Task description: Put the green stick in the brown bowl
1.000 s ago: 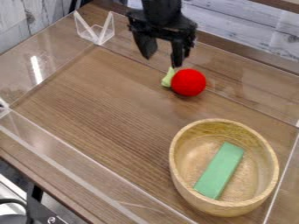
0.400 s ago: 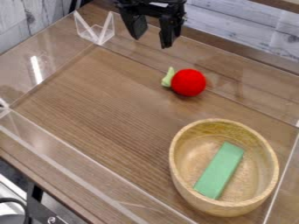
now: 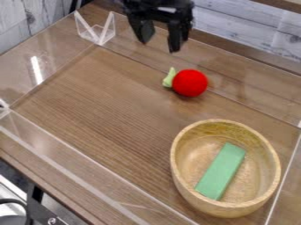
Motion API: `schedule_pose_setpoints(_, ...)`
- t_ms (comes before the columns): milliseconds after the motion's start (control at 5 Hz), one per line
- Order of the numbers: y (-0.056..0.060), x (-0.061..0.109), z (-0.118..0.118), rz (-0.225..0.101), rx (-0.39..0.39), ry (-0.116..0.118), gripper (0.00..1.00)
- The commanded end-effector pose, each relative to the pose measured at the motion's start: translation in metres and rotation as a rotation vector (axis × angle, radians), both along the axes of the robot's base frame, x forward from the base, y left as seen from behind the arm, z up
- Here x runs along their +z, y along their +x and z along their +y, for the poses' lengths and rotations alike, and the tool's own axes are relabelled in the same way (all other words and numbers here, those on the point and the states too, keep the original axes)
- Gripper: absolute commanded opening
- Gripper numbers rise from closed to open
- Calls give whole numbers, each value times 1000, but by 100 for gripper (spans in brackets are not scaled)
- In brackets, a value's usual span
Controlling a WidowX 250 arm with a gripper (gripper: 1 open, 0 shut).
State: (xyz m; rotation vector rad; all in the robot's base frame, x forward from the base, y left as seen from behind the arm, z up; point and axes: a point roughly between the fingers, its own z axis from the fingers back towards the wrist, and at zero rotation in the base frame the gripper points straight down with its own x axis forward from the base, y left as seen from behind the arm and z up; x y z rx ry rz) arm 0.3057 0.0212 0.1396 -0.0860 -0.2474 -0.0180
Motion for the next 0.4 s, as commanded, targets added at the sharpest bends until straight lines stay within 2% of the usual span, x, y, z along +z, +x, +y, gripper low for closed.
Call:
schedule_pose_setpoints(0, -3, -2, -3, -21, 70, -2, 100)
schedule_pose_setpoints(200, 1, -8, 2, -31, 149, 8, 100)
